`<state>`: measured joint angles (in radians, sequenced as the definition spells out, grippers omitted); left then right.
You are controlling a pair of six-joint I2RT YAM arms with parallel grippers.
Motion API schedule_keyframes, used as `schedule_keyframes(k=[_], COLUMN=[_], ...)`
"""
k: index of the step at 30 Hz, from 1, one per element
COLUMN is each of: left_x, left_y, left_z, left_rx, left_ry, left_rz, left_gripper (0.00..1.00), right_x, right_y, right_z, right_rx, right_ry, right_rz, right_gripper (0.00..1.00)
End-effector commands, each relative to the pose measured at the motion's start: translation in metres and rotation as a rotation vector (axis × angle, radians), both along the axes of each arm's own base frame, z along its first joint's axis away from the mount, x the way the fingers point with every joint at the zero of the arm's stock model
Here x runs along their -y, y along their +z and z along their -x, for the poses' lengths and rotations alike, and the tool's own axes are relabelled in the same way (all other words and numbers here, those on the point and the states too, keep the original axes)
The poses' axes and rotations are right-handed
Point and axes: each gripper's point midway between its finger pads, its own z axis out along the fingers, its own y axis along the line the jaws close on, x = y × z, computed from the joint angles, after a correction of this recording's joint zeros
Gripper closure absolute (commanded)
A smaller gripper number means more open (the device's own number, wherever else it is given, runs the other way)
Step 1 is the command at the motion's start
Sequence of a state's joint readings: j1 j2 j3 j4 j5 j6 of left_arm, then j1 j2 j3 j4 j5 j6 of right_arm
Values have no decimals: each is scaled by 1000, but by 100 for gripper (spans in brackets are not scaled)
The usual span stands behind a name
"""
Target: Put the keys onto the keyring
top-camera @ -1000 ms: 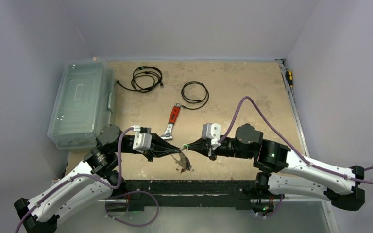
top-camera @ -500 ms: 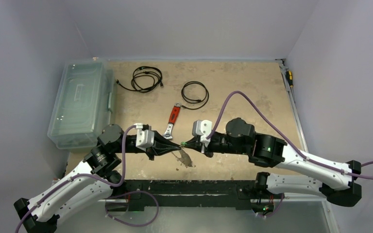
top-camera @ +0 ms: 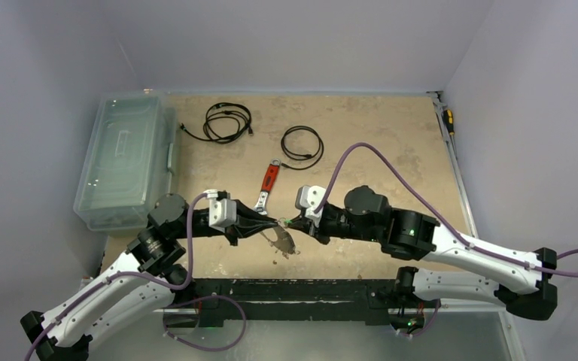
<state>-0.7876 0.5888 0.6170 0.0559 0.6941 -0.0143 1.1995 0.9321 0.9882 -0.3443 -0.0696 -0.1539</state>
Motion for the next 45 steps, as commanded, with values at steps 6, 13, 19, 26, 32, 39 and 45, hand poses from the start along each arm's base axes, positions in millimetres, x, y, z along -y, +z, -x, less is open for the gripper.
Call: schedule_keyframes(k=[6,13,19,26,32,39,45], left_x=[-11,-11,-7,-6,-11,-32,-61], left_y=[34,32,25,21,24,32,44], left_z=[-9,-14,-17,-21,-31,-56,-75], left_rx=[81,103,85,74,62,72,100], left_ry=[89,104,101,111,183,381,578], left_rz=[84,68,39,26,35,62,103], left_gripper=[100,100,100,94,26,6,3], right_x=[2,13,18,22,22,11,-4], right_y=[-36,-16,-4,4,14,21,36], right_z=[-16,-28,-37,-46,-51,-63,-78], right_rx=[-65,-20,14,48,70,94,138], right_ry=[-129,-197,-236,-275,-301,-342,-388], right_rz=[80,86,139,201,215,208,164], right_gripper=[100,100,100,100,100,100,100])
